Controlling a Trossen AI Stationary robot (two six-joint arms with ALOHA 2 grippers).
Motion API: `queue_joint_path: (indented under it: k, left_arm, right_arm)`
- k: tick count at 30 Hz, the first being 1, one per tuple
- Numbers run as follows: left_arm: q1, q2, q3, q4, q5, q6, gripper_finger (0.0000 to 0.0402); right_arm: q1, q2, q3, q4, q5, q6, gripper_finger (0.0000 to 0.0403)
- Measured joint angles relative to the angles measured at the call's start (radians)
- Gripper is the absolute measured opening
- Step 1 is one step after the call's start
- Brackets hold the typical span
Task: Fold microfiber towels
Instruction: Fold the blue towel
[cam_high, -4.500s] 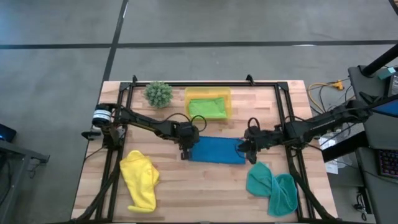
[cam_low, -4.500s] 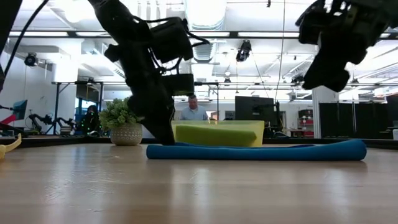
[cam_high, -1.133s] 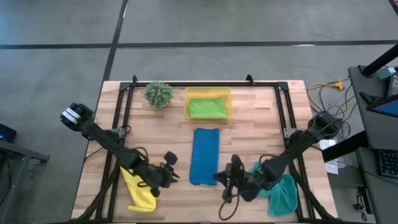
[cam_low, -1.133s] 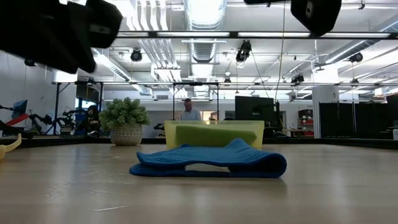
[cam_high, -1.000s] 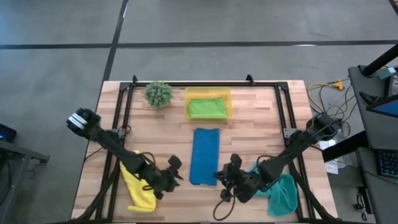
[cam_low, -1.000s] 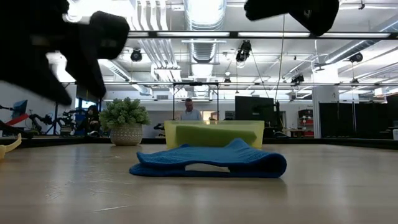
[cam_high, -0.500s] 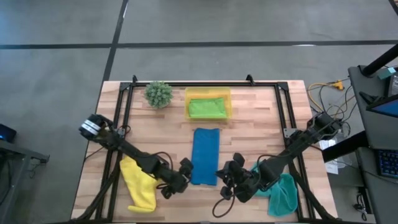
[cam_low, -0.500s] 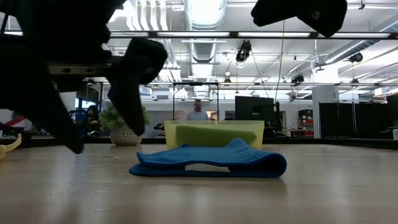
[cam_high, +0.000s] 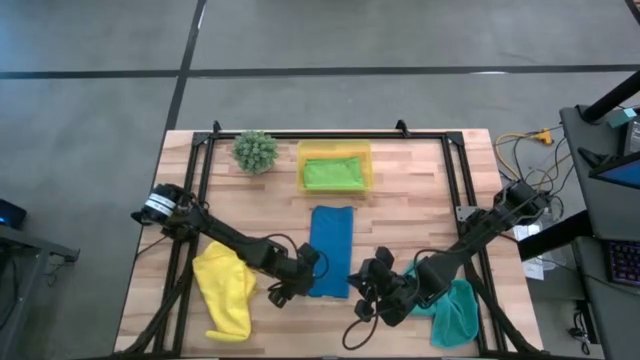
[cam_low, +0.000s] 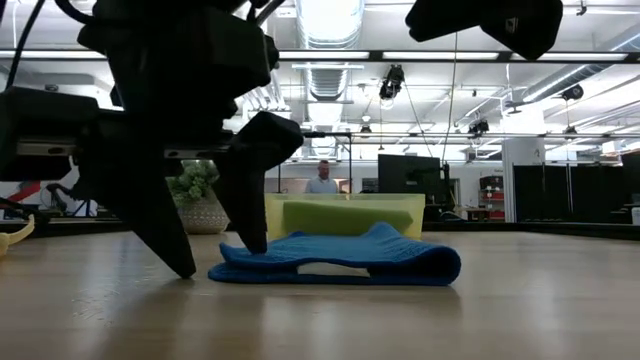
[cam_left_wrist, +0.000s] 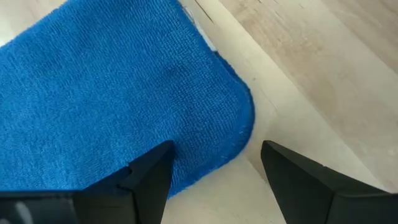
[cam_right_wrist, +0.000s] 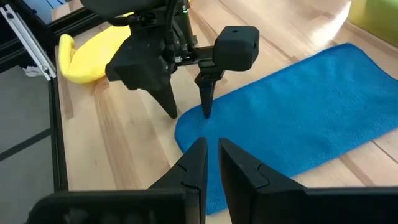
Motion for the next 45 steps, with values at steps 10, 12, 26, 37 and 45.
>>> queue_joint_path:
  k: [10, 12, 26, 37, 45]
  left_arm:
    - [-0.049, -0.004, 0.012, -0.012, -0.069, 0.031, 0.0233]
    - [-0.057, -0.004, 0.012, -0.009, -0.07, 0.03, 0.0232]
    - [-0.036, 0.082, 0.026, -0.019, 0.064, -0.072, 0.0149]
    - [-0.031, 0.199, 0.114, -0.112, 0.023, -0.166, 0.0091]
    - [-0.034, 0.215, 0.151, -0.135, -0.026, -0.163, 0.0006]
  right_arm:
    - [0.0, 0.0, 0.0, 0.0, -0.002, 0.0, 0.0034]
    - [0.0, 0.0, 0.0, 0.0, -0.002, 0.0, 0.0033]
    - [0.0, 0.0, 0.0, -0.01, -0.001, -0.001, 0.0034]
    - [0.0, 0.0, 0.0, -0.015, 0.0, -0.005, 0.0034]
    - [0.0, 0.0, 0.002, -0.012, 0.0, -0.001, 0.0034]
